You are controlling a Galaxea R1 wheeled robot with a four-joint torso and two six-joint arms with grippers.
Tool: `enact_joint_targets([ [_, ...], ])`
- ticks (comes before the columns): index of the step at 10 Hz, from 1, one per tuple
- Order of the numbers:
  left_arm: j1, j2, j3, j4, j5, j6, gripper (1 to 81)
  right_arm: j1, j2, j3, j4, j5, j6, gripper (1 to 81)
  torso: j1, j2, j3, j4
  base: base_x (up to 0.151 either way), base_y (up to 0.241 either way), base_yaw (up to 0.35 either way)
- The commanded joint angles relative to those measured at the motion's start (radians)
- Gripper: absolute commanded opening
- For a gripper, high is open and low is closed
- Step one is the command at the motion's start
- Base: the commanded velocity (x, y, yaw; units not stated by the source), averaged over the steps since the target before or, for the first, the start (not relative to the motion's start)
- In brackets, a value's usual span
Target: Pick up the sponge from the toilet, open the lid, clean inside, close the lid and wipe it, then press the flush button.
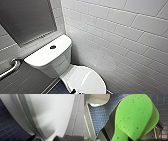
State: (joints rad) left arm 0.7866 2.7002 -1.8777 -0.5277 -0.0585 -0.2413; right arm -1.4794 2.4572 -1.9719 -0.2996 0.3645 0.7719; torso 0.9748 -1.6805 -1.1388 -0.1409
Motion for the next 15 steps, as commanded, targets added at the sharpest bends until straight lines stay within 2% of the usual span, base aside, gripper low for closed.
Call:
enact_joint_targets([
  [1,-0.112,-0.006,0.060,-0.002,0.045,-0.001,81.1,0.003,-0.042,0.016,-0.021,-0.055,0.000,1.0,0.000,0.000,0.000,0.000,0.000,0.000,0.000],
  [6,-0.119,0.020,0.008,0.002,0.025,-0.001,81.1,0.007,-0.045,0.022,-0.020,-0.055,0.000,1.0,0.000,0.000,0.000,0.000,0.000,0.000,0.000],
  [12,-0.142,-0.031,0.107,0.008,0.002,0.000,81.1,0.004,-0.045,0.032,-0.021,-0.055,0.000,1.0,0.000,0.000,0.000,0.000,0.000,0.000,0.000],
  [15,-0.135,-0.011,0.055,0.008,0.002,0.000,81.1,0.003,-0.047,0.030,-0.021,-0.055,0.000,1.0,0.000,0.000,0.000,0.000,0.000,0.000,0.000],
])
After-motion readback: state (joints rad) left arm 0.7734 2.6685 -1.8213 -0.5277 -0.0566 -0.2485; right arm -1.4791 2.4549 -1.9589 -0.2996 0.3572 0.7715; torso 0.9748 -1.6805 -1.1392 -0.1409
